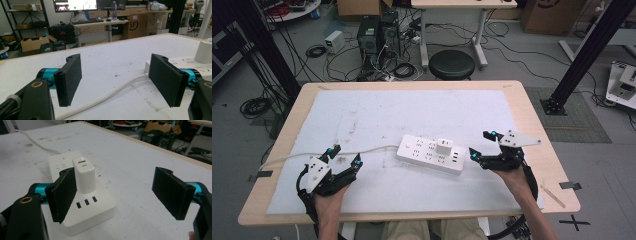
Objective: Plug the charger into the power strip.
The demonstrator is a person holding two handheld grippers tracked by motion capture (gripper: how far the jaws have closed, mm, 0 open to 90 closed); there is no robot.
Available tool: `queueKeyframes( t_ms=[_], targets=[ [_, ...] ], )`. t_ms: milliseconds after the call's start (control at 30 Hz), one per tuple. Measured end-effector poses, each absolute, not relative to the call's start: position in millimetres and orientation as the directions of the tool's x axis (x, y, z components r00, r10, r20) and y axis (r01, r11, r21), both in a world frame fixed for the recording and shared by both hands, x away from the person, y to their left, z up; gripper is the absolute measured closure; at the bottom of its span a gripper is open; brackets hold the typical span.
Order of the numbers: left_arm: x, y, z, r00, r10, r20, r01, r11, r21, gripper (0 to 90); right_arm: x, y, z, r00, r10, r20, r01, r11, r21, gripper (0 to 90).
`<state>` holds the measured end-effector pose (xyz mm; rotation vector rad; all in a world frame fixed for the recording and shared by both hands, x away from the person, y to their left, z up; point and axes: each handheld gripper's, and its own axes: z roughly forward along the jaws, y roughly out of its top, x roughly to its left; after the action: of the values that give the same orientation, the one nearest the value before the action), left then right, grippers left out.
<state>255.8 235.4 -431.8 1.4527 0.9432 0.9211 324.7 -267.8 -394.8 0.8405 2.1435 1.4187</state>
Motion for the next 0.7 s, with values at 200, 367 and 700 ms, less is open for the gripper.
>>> queueKeyframes(
  t_ms=[200,367,700],
  targets=[
    [253,236,-431,0.373,0.927,0.039,0.059,-0.066,0.996,26.7,312,-276,-398,-0.663,0.748,-0.027,0.216,0.226,0.950,20.5],
    [250,237,-432,0.361,0.932,0.035,0.064,-0.063,0.996,26.7,297,-281,-402,-0.590,0.807,-0.034,0.195,0.184,0.963,20.5],
    [250,240,-433,0.354,0.935,0.040,0.075,-0.071,0.995,26.7,261,-300,-428,-0.392,0.918,0.057,0.201,0.024,0.979,20.5]
  ],
)
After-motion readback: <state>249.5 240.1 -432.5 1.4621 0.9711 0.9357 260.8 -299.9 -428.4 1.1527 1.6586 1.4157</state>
